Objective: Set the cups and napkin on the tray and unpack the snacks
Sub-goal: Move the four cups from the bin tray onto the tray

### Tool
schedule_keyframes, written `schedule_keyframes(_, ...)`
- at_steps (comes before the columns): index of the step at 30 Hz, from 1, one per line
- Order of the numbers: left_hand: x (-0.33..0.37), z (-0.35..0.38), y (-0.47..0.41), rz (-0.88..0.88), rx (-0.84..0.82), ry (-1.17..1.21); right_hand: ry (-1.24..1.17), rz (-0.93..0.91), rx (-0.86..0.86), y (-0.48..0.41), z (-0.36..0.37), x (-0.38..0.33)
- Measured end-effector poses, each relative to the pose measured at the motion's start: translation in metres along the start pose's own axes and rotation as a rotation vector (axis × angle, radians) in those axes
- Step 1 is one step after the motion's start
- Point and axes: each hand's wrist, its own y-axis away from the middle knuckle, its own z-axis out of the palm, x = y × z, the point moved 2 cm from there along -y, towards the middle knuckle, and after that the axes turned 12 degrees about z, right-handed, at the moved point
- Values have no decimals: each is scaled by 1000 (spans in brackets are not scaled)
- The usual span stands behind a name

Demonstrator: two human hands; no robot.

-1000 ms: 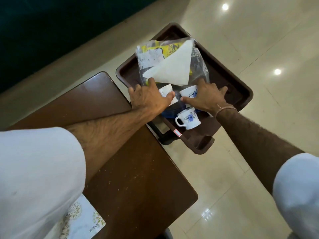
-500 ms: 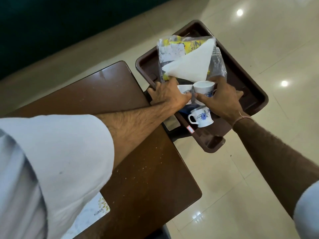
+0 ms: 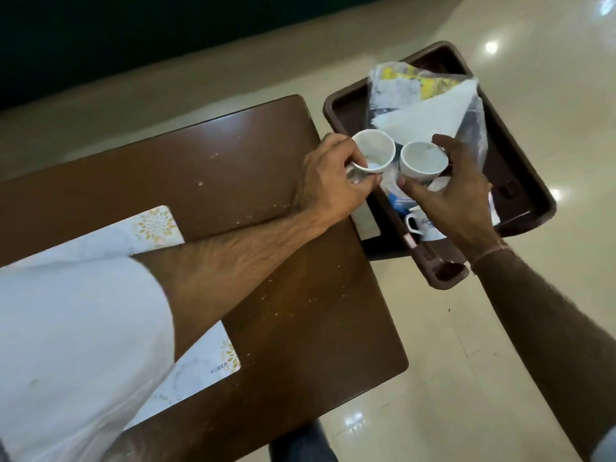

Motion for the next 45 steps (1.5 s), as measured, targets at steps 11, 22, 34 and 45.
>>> schedule_keyframes(11, -61, -177, 135, -145, 29, -204, -108, -166, -272, 82, 107, -110)
schedule_keyframes(22, -96, -314, 309, -219, 112, -287, -98, -305, -636, 217, 211, -189)
schedule_keyframes(34, -127, -381, 380, -240, 83, -261, -52, -464, -735, 327, 283, -209)
schedule_keyframes(45, -140, -403, 379, -316, 28, -110, 197, -703, -964, 346, 322, -230)
